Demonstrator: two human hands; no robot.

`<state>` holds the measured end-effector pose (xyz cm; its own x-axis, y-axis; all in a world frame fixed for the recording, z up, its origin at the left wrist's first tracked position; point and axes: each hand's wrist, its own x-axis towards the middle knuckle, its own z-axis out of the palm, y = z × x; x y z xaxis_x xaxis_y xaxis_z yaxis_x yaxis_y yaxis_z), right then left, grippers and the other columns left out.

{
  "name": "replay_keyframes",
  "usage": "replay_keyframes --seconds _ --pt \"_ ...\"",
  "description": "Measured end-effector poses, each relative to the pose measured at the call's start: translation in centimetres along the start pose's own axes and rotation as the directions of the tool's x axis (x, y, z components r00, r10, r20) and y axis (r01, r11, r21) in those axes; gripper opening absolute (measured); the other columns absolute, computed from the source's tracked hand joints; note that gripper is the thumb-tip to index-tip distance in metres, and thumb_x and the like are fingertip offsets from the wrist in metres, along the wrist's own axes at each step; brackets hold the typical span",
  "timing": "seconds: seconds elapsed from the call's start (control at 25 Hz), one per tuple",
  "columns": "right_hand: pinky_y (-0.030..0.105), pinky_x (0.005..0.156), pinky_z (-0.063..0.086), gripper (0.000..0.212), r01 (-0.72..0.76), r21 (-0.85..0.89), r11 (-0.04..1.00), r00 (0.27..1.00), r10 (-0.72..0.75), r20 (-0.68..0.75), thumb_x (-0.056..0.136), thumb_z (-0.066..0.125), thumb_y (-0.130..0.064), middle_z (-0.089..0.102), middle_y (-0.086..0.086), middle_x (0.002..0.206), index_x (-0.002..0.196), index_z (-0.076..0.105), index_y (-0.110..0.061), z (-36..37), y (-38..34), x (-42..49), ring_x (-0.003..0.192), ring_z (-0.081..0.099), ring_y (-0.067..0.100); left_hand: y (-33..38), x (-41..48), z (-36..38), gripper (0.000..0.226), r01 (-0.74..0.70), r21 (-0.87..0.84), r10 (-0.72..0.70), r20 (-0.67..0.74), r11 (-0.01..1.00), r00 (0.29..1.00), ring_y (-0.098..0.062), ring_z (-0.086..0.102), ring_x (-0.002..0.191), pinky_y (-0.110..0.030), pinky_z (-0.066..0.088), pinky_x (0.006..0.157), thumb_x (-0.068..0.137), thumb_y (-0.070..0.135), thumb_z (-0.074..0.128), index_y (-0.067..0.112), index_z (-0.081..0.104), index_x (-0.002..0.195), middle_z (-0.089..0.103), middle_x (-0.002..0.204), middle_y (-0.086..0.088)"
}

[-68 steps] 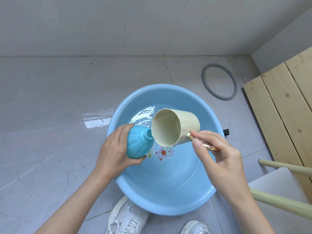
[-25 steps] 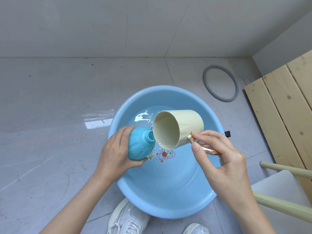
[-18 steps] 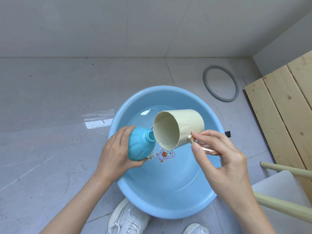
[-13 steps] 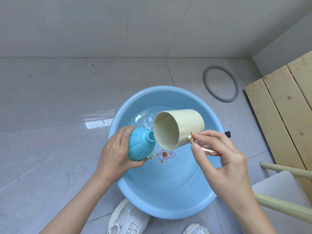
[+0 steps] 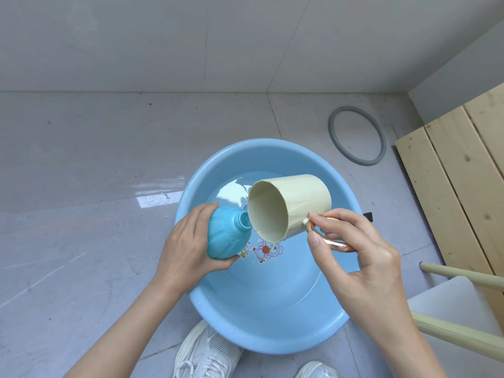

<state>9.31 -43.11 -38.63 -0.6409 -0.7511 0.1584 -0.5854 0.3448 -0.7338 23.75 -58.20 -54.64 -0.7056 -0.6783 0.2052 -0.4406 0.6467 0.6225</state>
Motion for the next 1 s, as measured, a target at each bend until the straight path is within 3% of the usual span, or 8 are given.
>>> replay_keyframes --seconds 0.68,0.88,1.0 --pt "0.005 0.078 0.043 0.029 0.050 -0.078 0.996 0.999 -0.051 -0.007 0.083 0.061 -0.035 0.059 -0.008 0.103 0.103 0.072 -0.018 0.04 -0.28 0.08 0.089 0.061 0.007 -0.12 -0.08 0.04 0.092 0.004 -0.002 -0.004 0.002 1.000 1.000 -0.020 0.049 0.110 -0.025 0.038 0.088 0.060 0.066 0.060 0.009 0.041 0.130 0.059 0.121 -0.010" --pt "0.005 0.078 0.043 0.029 0.064 -0.095 0.993 0.998 -0.065 -0.003 0.083 0.061 -0.034 0.060 -0.002 0.101 0.102 0.073 -0.015 0.02 -0.30 0.14 0.091 0.060 0.006 -0.10 -0.07 0.09 0.096 -0.010 -0.003 0.010 -0.010 1.000 1.000 -0.020 0.049 0.108 -0.026 0.038 0.088 0.055 0.057 0.076 0.007 0.042 0.129 0.059 0.120 -0.012" --pt "0.006 0.078 0.043 0.029 0.072 -0.112 0.991 0.997 -0.073 0.000 0.083 0.061 -0.034 0.060 -0.001 0.101 0.103 0.072 -0.016 -0.03 -0.34 0.17 0.091 0.059 0.004 -0.14 -0.07 0.07 0.095 -0.006 -0.006 0.006 -0.005 1.000 1.000 -0.020 0.049 0.108 -0.026 0.038 0.087 0.057 0.060 0.073 0.008 0.041 0.130 0.059 0.120 -0.011"
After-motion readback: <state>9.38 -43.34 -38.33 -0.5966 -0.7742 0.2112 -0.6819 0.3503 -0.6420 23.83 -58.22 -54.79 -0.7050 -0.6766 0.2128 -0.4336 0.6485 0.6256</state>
